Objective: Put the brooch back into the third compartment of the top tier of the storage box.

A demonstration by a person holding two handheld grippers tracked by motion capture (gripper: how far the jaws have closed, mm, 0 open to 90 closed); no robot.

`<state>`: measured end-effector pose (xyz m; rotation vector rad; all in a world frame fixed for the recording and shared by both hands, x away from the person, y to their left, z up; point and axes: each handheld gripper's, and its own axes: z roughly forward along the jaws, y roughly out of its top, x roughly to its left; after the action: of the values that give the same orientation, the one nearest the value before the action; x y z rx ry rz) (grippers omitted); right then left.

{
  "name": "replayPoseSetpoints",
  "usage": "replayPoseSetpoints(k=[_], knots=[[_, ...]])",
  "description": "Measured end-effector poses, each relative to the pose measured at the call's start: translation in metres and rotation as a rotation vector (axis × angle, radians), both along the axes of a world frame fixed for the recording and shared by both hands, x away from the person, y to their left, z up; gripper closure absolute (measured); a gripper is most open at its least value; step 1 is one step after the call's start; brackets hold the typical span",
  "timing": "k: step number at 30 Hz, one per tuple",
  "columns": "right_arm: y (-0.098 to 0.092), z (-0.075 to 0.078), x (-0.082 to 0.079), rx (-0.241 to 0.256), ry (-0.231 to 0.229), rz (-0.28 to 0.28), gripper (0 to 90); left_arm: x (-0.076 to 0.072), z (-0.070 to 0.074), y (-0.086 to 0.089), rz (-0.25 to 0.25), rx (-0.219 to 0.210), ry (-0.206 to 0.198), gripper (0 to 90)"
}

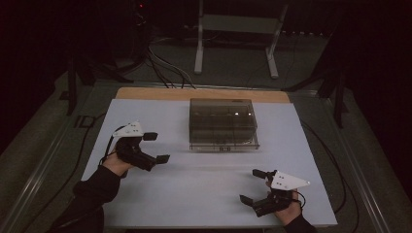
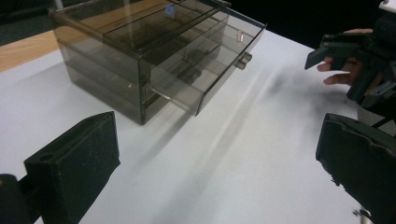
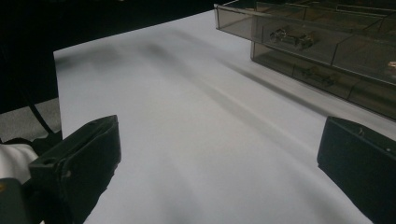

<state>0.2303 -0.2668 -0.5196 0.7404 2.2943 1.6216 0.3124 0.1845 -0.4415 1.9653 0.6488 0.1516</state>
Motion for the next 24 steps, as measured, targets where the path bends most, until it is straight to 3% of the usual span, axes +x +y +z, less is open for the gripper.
replayPoseSetpoints(k=[10,24], knots=[[0.001,0.000,0.000,-0.002,0.000,0.001,0.0,-0.018,-0.025,0.014,0.033,0.007,0.017,0.5],[0.002,0.000,0.000,-0.006,-0.002,0.006,0.0,-0.046,-0.054,0.031,0.092,0.010,0.006,0.5]])
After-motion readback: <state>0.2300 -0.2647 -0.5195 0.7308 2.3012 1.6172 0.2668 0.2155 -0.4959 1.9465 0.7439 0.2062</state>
